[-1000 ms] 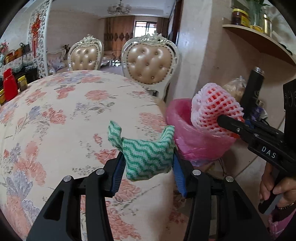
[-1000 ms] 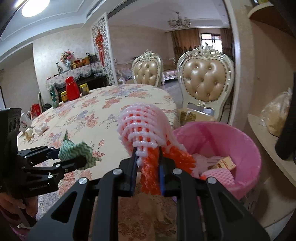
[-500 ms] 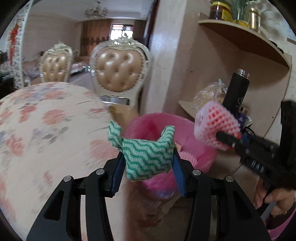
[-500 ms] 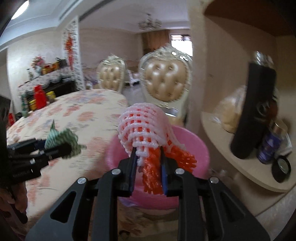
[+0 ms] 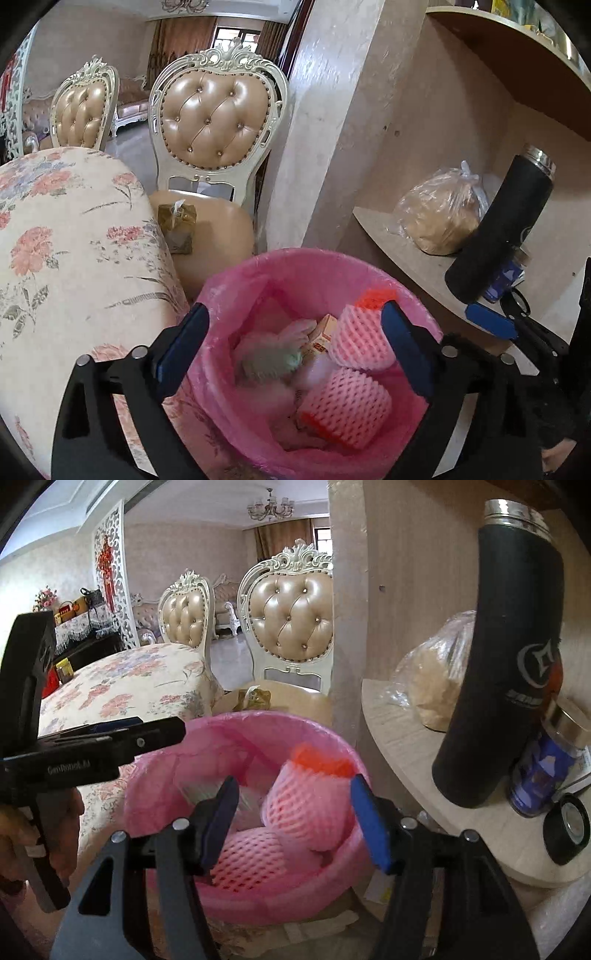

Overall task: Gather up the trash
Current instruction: 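Open both tools to drop the cloth and foam net into the bin, then move both open tools back over the table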

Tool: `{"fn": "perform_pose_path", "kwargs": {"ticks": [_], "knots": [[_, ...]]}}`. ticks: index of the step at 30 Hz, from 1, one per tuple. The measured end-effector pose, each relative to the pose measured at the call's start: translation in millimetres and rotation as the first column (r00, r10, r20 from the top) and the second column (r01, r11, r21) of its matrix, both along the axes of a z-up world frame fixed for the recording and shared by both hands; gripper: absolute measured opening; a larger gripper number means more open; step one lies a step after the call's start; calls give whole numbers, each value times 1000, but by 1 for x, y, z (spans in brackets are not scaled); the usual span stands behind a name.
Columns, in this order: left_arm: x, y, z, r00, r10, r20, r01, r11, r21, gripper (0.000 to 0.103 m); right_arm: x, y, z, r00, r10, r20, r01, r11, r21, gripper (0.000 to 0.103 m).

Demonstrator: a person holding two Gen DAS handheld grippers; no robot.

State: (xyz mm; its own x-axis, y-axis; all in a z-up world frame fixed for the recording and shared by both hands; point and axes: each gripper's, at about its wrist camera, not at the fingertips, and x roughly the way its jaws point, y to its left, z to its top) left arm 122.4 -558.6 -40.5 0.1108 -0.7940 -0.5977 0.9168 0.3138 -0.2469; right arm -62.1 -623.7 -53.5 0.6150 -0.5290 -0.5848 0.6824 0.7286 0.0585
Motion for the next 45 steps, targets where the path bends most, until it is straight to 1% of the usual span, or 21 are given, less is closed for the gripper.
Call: {"fn": "perform_pose_path", "kwargs": {"ticks": [3, 6, 12, 16, 19, 21, 22, 24, 27, 29, 30, 31, 32, 33, 34, 36, 37, 38, 42, 44, 45], "knots": [[4, 21, 10, 999, 25, 37, -25, 1000, -16, 93, -8, 11, 5, 1000, -5, 11, 5, 1000, -11, 62], [8, 59, 21, 991, 83, 106, -81, 996, -27, 93, -10, 26, 9, 1000, 10, 24, -9, 1000, -12, 67], [33, 154, 31, 966, 226, 128, -226, 974, -12, 93, 32, 76, 24, 987, 154, 49, -153, 988, -21, 74], [57, 238, 35, 916, 360, 177, -363, 932, -16, 94, 82, 122, 36, 949, 305, 76, -303, 952, -40, 79], [79, 309, 38, 841, 493, 221, -499, 866, -32, 94, 125, 165, 39, 906, 416, 74, -414, 909, -50, 79], [96, 357, 37, 789, 575, 216, -583, 812, -31, 94, 158, 199, 38, 872, 485, 70, -484, 874, -29, 79], [103, 374, 36, 772, 602, 205, -610, 792, -29, 94, 171, 213, 36, 857, 511, 70, -511, 859, -11, 79], [121, 424, 31, 715, 678, 172, -686, 728, -20, 94, 195, 245, 31, 822, 566, 64, -568, 822, 21, 79], [139, 477, 23, 634, 760, 142, -767, 641, -6, 94, 225, 290, 26, 775, 632, 30, -632, 774, 26, 79], [156, 515, 17, 571, 811, 129, -818, 575, 10, 94, 245, 322, 21, 735, 678, 6, -678, 734, 34, 79], [166, 532, 14, 534, 835, 134, -844, 536, 23, 94, 258, 340, 18, 712, 702, -7, -701, 712, 41, 80], [176, 548, 10, 489, 861, 144, -871, 490, 30, 94, 265, 347, 17, 702, 712, -11, -711, 701, 44, 80], [186, 567, 7, 434, 888, 151, -900, 434, 33, 94, 277, 362, 15, 687, 726, -19, -725, 687, 46, 80], [193, 578, 6, 404, 902, 151, -914, 404, 34, 94, 287, 373, 13, 680, 733, -24, -732, 680, 50, 80], [206, 600, 4, 344, 927, 150, -939, 343, 35, 94, 292, 380, 12, 676, 737, -23, -735, 676, 55, 80], [220, 624, 3, 261, 953, 155, -965, 260, 28, 94, 315, 396, 11, 672, 740, -16, -738, 672, 68, 80], [231, 639, 2, 206, 965, 160, -979, 204, 27, 94, 329, 406, 10, 671, 741, -14, -738, 670, 76, 80], [240, 653, 1, 165, 973, 164, -986, 162, 31, 94, 339, 413, 9, 670, 742, -10, -739, 668, 85, 79], [250, 694, -5, 44, 985, 164, -999, 39, 32, 94, 389, 446, 7, 653, 757, -6, -751, 649, 122, 80], [245, 703, -8, 13, 990, 143, -1000, 12, 9, 94, 411, 464, 7, 646, 763, -12, -757, 643, 119, 80], [245, 705, -9, 14, 991, 135, -1000, 14, 4, 94, 427, 477, 7, 641, 767, -14, -761, 638, 117, 80]]}}
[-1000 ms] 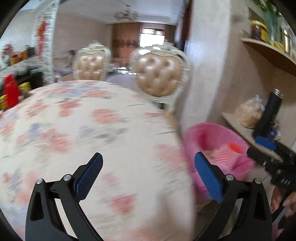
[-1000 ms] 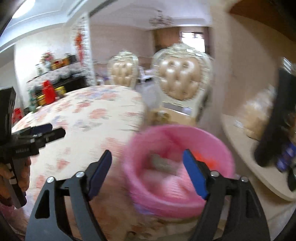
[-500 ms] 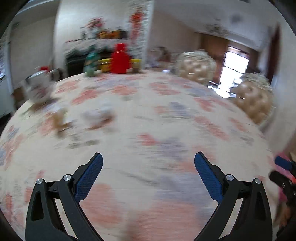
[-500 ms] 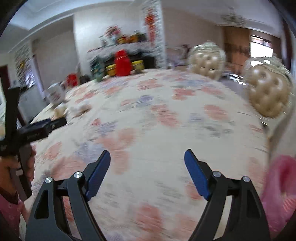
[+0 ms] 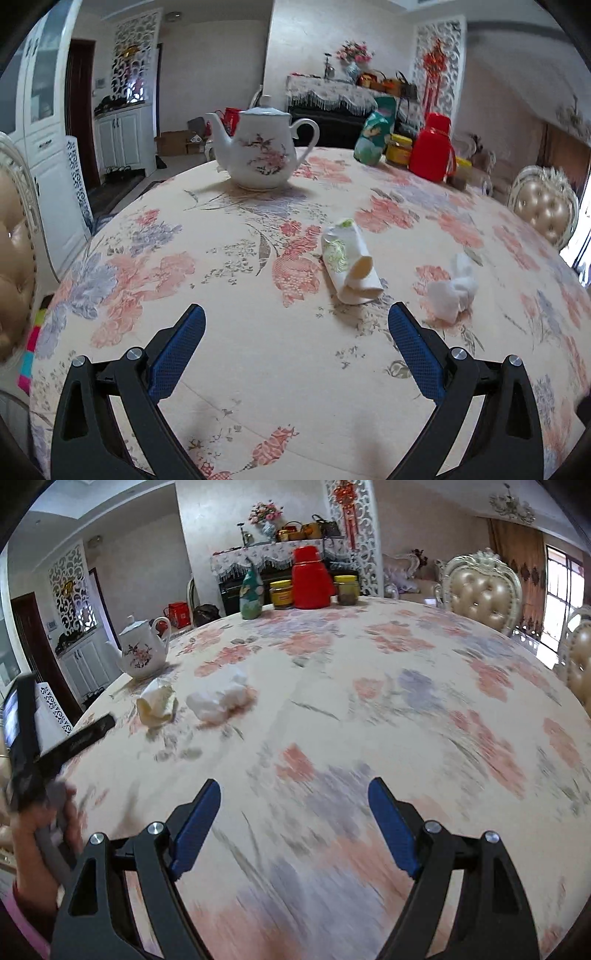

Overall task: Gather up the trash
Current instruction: 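Move both open tools back over the table, then grasp the white tissue with the right tool while the left tool grasps the tissue-wrapped cup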

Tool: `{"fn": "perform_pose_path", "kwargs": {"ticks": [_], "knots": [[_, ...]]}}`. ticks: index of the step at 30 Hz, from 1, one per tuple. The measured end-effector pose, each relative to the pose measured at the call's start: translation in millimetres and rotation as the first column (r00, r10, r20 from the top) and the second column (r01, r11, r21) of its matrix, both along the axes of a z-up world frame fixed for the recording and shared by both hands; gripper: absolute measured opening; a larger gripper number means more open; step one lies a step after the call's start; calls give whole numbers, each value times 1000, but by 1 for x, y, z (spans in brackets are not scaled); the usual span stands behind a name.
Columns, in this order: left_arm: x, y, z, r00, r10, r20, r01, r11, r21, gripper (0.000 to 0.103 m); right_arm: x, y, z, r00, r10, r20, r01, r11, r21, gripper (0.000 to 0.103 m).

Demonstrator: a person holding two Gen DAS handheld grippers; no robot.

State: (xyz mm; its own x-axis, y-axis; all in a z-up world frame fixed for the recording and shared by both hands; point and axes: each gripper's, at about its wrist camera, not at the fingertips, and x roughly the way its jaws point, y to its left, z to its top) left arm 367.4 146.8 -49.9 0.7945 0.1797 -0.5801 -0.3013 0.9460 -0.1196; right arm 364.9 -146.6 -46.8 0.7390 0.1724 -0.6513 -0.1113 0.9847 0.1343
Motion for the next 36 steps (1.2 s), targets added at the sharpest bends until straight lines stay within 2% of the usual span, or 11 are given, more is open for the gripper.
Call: {"fn": "perform_pose_path", "kwargs": {"ticks": [2, 6, 11, 15, 18, 21, 25, 30, 33, 36], "knots": [[-3, 4, 3, 999, 17, 27, -17, 1000, -9, 94, 23, 18, 0, 1000, 7, -1, -7, 1000, 0, 80], [-13, 6, 8, 991, 107, 77, -112, 992, 58, 94, 71, 52, -6, 1000, -3, -25, 3, 1000, 3, 80], [-22, 27, 7, 974, 205, 99, -203, 979, -25, 94, 117, 81, -14, 998, -1, -60, 3, 999, 38, 79], [-26, 35, 6, 964, 245, 103, -241, 969, -50, 94, 146, 86, -23, 994, -49, -95, 54, 997, 47, 78], [-25, 35, 5, 964, 243, 106, -239, 970, -53, 94, 166, 85, -35, 984, -92, -154, 102, 993, 59, 67], [-20, 30, 5, 970, 221, 97, -219, 975, -34, 94, 177, 89, -42, 978, -101, -184, 114, 991, 63, 65], [-19, 24, 7, 974, 196, 112, -195, 981, -16, 94, 183, 107, -44, 981, -74, -181, 75, 997, -2, 62], [-18, 19, 8, 978, 176, 115, -178, 984, 1, 94, 183, 108, -52, 979, -54, -198, 50, 998, -22, 40], [-18, 20, 8, 978, 176, 116, -176, 984, -7, 94, 174, 98, -50, 983, -1, -182, 7, 1000, 29, 34], [-20, 23, 7, 976, 182, 115, -181, 983, -23, 94, 148, 84, -39, 989, 68, -132, -59, 995, 76, 33]]}}
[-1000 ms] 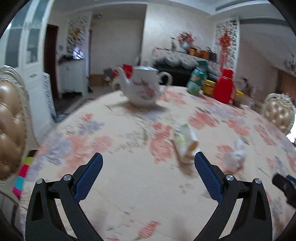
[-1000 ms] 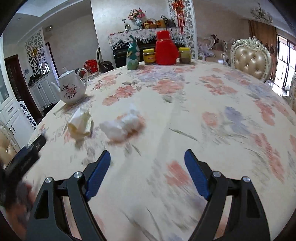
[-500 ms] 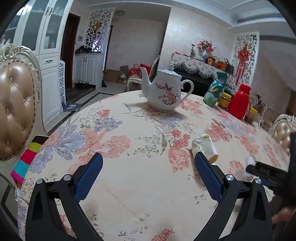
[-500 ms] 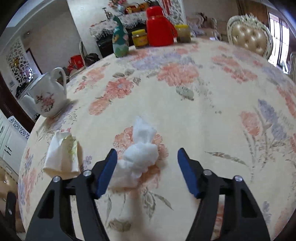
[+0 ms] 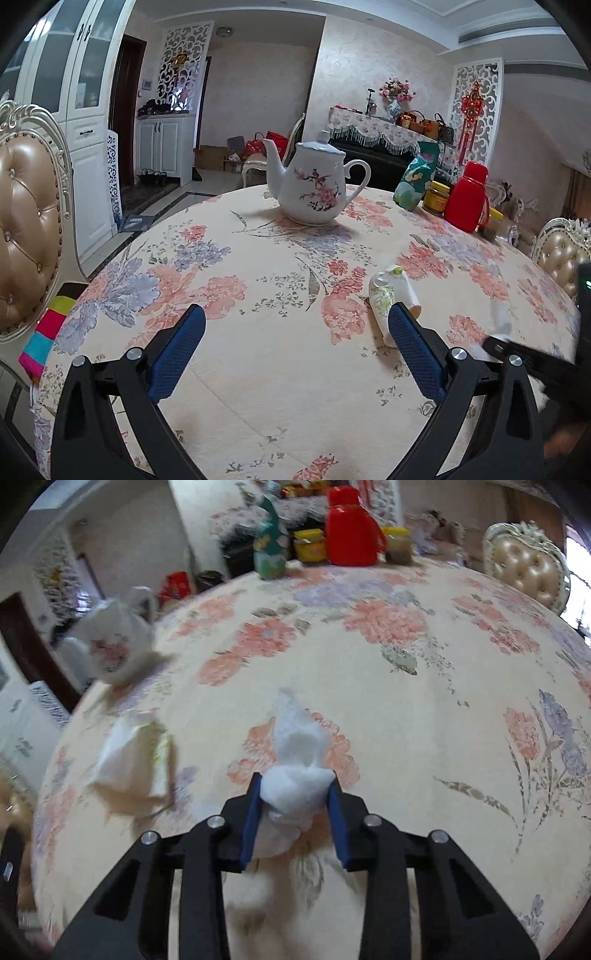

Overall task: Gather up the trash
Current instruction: 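Grasp the white tissue with the right tool while the left tool grasps the tissue-wrapped cup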

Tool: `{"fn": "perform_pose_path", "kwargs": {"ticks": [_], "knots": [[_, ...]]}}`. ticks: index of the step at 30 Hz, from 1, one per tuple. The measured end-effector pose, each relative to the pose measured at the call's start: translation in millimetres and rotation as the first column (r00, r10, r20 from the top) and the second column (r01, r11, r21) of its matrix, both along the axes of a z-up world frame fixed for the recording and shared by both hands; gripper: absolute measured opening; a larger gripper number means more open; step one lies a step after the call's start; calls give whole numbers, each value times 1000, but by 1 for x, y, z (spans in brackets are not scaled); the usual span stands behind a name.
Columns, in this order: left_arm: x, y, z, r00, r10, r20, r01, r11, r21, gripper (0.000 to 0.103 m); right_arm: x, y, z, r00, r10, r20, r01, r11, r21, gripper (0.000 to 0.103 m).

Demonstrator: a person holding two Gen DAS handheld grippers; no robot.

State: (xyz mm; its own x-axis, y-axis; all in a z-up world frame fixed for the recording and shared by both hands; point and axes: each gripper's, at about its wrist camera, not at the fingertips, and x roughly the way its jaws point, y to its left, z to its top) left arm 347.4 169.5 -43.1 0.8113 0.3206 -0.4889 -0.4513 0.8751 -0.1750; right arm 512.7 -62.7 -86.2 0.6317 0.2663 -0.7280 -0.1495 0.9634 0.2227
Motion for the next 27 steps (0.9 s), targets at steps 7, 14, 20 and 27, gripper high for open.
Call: {"fn": "perform_pose_path", "kwargs": {"ticks": [7, 14, 20, 27], "knots": [[1, -2, -1, 1000, -21, -10, 21, 1000, -11, 94, -102, -63, 25, 993, -4, 115, 8, 999, -31, 33], [5, -21, 1, 995, -94, -30, 95, 994, 52, 94, -145, -116, 26, 971, -135, 200, 133, 991, 21, 33], [9, -22, 0, 987, -147, -59, 146, 989, -15, 94, -148, -115, 18, 968, -113, 222, 106, 993, 43, 33], [47, -53, 8, 953, -232, -195, 238, 971, 6, 94, -148, -109, 18, 972, -77, 223, 72, 997, 32, 33]]}}
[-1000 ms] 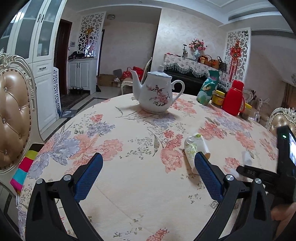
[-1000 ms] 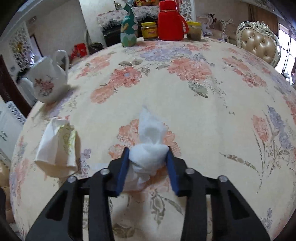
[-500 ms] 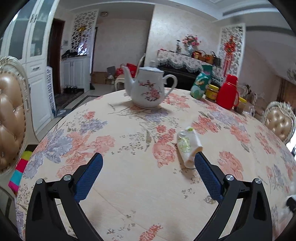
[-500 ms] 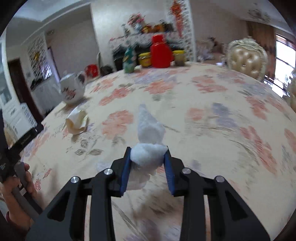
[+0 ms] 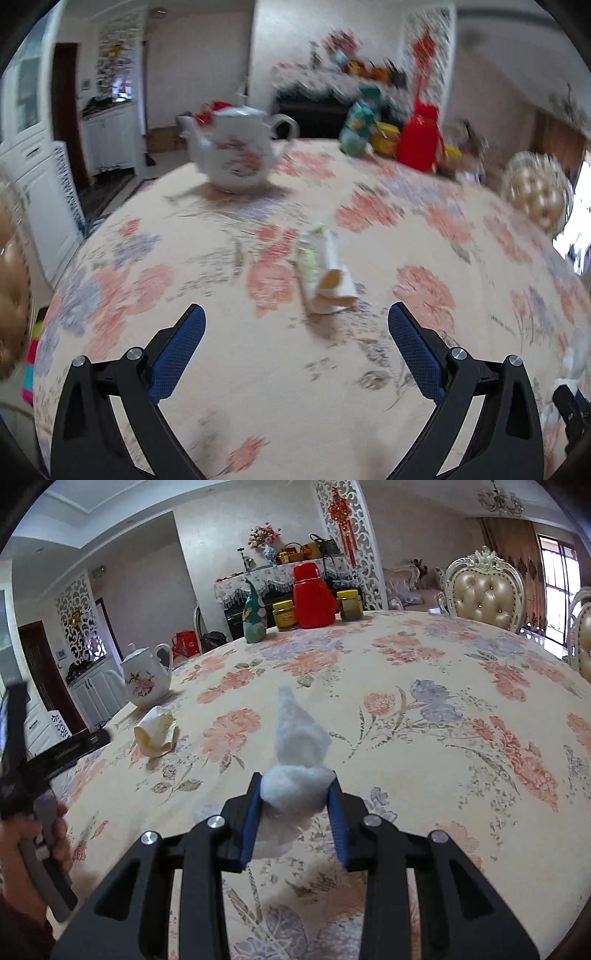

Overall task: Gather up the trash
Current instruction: 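Grasp the white tissue with the right tool while the left tool grasps the tissue-wrapped cup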

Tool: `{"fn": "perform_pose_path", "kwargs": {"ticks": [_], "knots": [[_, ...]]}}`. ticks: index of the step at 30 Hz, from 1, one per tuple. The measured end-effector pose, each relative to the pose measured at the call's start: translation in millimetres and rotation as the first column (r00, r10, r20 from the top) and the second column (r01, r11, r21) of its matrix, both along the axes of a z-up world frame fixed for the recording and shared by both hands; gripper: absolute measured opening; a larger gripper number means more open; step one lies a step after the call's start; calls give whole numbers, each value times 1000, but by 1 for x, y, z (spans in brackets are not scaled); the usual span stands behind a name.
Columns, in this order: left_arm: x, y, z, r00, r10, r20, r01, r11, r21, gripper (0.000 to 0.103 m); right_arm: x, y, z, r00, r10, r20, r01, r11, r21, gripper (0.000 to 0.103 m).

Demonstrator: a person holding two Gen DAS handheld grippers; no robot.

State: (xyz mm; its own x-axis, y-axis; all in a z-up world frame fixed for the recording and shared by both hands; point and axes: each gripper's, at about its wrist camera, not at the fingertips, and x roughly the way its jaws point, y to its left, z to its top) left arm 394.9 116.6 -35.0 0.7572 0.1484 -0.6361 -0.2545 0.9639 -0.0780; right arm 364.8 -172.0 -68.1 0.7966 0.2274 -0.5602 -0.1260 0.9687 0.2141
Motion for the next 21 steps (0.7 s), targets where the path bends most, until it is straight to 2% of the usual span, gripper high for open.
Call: {"fn": "perform_pose_path", "kwargs": {"ticks": [6, 8, 10, 14, 16, 17, 19, 21], "knots": [[60, -8, -5, 999, 7, -45, -6, 1000, 20, 94, 0, 8, 1, 1000, 18, 3, -18, 999, -36, 33], [77, -8, -8, 998, 15, -63, -13, 1000, 29, 91, 1, 8, 1, 1000, 15, 1, -15, 999, -34, 33], [91, -8, -14, 994, 18, -105, -13, 999, 46, 76, 1, 8, 1, 1000, 15, 0, -15, 999, -32, 33], [95, -9, -23, 991, 9, -137, 0, 998, 64, 69, 0, 9, 1, 1000, 22, 6, -22, 999, -41, 33], [92, -8, -28, 990, -7, -138, 15, 998, 58, 44, -1, 11, 2, 1000, 27, 11, -26, 998, -49, 33], [91, -7, -29, 990, -9, -142, 16, 999, 48, 41, -1, 12, 2, 999, 31, 14, -31, 998, -50, 33], [83, -8, -29, 991, -19, -129, 24, 999, 36, 28, -1, 11, 2, 999, 35, 16, -34, 999, -43, 33], [70, -13, -27, 994, -42, -106, 49, 997, 57, 21, -1, 8, 1, 1000, 29, 11, -29, 999, -33, 33]]}}
